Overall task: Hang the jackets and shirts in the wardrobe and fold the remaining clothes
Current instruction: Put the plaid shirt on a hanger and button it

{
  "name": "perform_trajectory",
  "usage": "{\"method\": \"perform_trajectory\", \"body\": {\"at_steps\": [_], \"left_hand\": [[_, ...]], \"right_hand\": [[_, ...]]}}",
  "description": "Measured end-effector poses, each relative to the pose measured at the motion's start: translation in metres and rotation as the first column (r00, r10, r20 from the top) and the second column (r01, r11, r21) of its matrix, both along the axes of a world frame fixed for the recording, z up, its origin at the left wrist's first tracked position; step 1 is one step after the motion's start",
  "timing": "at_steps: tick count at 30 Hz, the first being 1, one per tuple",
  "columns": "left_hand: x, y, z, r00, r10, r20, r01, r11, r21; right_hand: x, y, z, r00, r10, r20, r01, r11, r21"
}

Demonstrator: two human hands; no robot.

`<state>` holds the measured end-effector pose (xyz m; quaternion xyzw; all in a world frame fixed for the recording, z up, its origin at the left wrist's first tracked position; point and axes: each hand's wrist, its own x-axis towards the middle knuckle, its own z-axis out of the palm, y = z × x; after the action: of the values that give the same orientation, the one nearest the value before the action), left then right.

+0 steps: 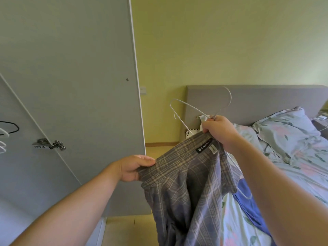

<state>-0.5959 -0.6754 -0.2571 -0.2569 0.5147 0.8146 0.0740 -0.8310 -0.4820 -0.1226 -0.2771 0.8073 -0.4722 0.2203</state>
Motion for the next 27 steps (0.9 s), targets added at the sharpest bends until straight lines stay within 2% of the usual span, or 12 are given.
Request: {"method": "perform_trajectory", "body": {"at_steps": [3,6,9,13,17,21,25,27], "left_hand": [[-0.003,0.012,-0.008,0.993,0.105,0.056,-0.104,0.994,-0.019],[-0.009,0.023,-0.011,0.975,0.216,0.049,-0.208,0.97,-0.129],[-0.012,0.026,-0.005,0.972,0.234,0.027,-0.219,0.939,-0.265],[-0.004,0.017,0.007,0.969,0.242,0.054,-0.208,0.913,-0.351],[0.007,0.01,0.011,0.969,0.237,0.064,-0.211,0.938,-0.274],[0.015,0.007,0.014,0.941,0.339,-0.012,-0.337,0.929,-0.152],[0.018,0.004,0.019,0.946,0.323,-0.028,-0.321,0.922,-0.217],[0.02,0.004,0.021,0.958,0.287,-0.014,-0.28,0.922,-0.268]], "right_hand": [[0.001,-0.004,-0.005,1.0,0.018,-0.002,-0.018,1.0,0.005],[0.004,-0.007,-0.01,0.996,0.089,0.015,-0.089,0.995,0.036],[0.006,-0.007,-0.015,0.982,0.185,0.04,-0.189,0.976,0.108],[0.006,-0.003,-0.019,0.974,0.226,0.027,-0.227,0.956,0.187],[0.009,-0.004,-0.025,0.974,0.224,-0.021,-0.213,0.949,0.232],[0.011,-0.003,-0.03,0.981,0.189,-0.051,-0.17,0.951,0.257],[0.011,-0.003,-0.035,0.979,0.189,-0.078,-0.158,0.941,0.298],[0.01,-0.003,-0.035,0.985,0.167,-0.037,-0.15,0.948,0.282]]}}
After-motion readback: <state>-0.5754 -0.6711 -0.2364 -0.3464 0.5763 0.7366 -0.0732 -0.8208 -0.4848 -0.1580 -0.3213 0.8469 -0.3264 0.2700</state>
